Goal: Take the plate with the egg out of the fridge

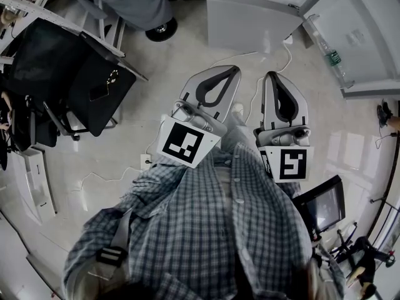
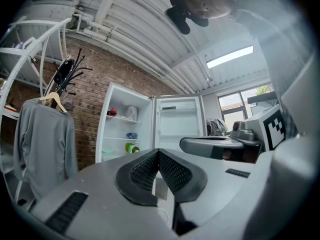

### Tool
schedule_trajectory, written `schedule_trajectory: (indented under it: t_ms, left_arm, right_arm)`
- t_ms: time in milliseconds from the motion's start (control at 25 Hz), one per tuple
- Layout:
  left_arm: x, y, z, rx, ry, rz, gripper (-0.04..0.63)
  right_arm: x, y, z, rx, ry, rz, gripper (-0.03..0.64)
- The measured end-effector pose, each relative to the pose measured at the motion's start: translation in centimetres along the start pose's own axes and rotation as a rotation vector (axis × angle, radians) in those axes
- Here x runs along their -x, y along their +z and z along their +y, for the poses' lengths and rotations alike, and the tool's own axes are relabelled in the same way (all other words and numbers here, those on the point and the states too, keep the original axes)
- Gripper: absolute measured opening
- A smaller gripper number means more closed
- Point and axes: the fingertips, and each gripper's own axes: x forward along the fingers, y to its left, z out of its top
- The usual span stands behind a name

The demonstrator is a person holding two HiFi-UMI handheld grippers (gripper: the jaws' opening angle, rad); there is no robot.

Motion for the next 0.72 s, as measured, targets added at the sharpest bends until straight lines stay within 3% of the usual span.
schedule_trajectory:
  t_ms: [200,720]
  left_arm:
    - [-2.3,-0.3,0.8,0.001,0.008,0.011,0.006]
    - [-10.5,-0.3,3.1,-0.009,0.067,0.013,0.006]
  right_arm:
    - [-1.3,-0.9,-2.1,0.040,0.031,0.003,0.006]
    - [-6.7,-1.9,-9.5,0.029,0.077,-0.007,0.006]
